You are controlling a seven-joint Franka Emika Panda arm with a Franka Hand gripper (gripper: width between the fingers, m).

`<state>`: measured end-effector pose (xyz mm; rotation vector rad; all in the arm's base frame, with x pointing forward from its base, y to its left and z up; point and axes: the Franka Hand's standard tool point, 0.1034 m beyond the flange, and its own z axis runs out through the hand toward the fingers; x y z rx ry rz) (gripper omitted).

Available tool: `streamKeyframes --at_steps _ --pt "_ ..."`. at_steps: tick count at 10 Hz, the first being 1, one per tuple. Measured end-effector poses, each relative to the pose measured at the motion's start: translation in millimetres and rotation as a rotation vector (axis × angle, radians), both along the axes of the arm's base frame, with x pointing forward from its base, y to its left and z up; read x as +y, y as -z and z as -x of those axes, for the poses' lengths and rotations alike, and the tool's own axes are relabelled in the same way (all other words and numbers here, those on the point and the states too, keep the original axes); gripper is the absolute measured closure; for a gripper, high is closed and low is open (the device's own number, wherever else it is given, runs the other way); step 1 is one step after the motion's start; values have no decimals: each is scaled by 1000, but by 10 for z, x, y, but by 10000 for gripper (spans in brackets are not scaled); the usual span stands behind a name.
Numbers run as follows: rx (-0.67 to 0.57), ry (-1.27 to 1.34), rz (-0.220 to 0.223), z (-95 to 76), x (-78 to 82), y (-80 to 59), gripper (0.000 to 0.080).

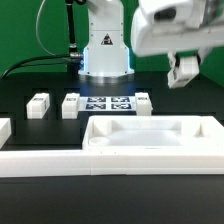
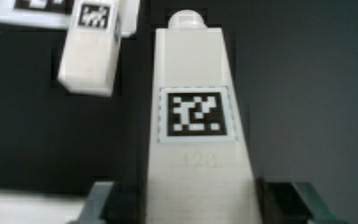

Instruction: Assemble desk

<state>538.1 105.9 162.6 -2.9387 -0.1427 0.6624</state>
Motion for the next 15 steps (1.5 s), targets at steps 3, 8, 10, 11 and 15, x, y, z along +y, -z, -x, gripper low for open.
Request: streamKeyframes --at_steps 3,8,10,11,15 --pt "-195 20 -3 -144 -22 -72 511" --pt "-491 23 -24 -791 -114 -318 511" --pt "-666 44 -26 -923 -103 -345 511" --pt "-723 52 -22 -895 -124 -315 511" --pt "-914 34 -8 -983 -269 -92 511"
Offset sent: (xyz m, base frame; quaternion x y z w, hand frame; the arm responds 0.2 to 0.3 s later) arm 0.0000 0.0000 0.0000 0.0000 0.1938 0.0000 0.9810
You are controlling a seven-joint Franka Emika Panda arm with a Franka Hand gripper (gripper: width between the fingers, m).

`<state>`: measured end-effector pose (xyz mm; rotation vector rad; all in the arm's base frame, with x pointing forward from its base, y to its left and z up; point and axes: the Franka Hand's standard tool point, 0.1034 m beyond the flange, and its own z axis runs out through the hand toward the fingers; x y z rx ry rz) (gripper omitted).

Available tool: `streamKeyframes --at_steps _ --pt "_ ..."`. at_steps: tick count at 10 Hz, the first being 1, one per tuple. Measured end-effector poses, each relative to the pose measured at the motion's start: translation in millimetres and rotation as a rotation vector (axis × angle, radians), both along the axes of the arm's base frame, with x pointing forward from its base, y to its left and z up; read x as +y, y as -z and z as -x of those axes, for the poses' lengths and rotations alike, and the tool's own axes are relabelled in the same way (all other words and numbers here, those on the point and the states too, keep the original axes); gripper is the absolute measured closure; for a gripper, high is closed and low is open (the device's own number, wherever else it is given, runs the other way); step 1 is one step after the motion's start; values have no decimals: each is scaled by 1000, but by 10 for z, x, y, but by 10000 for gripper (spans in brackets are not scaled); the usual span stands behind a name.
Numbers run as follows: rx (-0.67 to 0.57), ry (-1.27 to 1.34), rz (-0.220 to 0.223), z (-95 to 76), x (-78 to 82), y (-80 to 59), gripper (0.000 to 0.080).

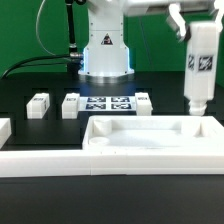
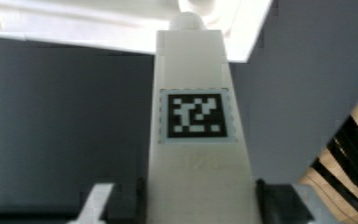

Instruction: Assemble desk

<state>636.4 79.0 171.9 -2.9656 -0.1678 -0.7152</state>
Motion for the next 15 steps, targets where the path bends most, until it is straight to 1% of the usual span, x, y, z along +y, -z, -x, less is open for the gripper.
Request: streamKeyframes --at_steps 1,2,3,5,6,8,13,14,15 --pt "-10 -3 -2 -92 26 -9 511" --pt "-10 -6 -5 -127 59 24 511" --pt "-2 -2 -8 -120 70 81 511" --pt "9 -5 -13 -83 143 180 511" --pt "15 -5 -12 -73 137 218 511" --pt "24 -10 -12 -53 173 273 511" --pt "44 -14 -12 5 200 446 511" --pt "40 -15 -12 4 213 474 511" --pt "16 -14 -13 -22 225 474 511"
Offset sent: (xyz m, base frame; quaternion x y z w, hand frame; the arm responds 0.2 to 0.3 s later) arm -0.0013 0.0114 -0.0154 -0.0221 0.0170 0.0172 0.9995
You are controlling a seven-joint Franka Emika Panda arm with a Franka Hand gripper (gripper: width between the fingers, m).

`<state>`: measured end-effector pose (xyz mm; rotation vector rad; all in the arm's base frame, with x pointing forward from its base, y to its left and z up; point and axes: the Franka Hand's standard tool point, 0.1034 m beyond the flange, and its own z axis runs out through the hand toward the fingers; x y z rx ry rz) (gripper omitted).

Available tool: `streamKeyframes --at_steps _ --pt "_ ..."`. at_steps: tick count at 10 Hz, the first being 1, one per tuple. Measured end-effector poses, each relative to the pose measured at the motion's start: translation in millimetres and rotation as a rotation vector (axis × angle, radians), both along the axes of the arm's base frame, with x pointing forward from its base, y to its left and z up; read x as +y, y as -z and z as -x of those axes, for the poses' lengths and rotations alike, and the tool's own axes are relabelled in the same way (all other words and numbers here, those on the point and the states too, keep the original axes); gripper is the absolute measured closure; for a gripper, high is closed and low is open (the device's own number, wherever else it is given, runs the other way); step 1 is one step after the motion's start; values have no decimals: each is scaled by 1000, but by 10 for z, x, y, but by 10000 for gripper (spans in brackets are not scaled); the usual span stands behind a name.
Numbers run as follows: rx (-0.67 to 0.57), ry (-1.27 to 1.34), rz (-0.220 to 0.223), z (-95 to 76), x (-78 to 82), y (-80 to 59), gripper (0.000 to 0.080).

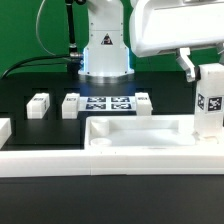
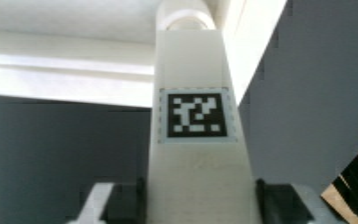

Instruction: Assemble desk

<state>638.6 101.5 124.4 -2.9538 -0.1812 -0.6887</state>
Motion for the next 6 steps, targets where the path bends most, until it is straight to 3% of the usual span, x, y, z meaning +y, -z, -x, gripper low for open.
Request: streamKeyframes --at_steps 6 --pt "-87 8 -3 -60 23 1 511"
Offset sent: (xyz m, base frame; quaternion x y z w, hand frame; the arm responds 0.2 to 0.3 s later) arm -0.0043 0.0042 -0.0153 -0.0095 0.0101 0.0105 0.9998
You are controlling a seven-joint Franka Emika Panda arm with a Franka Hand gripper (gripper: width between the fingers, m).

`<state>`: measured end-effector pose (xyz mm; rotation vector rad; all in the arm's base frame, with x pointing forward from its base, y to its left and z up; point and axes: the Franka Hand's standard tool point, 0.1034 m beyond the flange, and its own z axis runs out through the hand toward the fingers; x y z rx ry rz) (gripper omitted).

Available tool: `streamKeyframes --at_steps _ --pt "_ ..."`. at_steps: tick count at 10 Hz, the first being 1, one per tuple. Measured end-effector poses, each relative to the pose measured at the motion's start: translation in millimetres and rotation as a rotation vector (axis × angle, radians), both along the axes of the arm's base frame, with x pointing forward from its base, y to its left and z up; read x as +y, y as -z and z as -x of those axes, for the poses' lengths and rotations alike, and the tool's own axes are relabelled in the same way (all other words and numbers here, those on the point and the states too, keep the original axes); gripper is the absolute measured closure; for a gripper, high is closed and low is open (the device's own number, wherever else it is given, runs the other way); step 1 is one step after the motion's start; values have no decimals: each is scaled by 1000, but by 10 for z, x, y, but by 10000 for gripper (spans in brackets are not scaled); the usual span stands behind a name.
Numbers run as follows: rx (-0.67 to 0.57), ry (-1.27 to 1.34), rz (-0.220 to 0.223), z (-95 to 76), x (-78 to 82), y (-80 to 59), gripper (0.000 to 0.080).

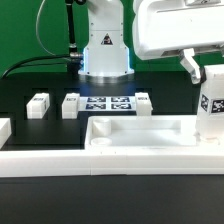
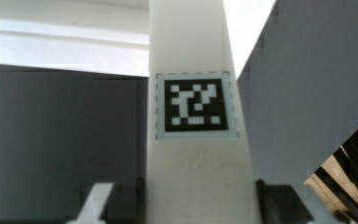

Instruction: Assemble desk

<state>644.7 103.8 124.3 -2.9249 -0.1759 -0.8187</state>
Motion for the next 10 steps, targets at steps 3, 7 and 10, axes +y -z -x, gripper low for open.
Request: streamKeyframes --at_steps 3,7,10 --pt "0 -1 0 1 1 1 196" --pt "0 -1 0 1 1 1 152" --pt "1 -1 0 -2 1 -1 151"
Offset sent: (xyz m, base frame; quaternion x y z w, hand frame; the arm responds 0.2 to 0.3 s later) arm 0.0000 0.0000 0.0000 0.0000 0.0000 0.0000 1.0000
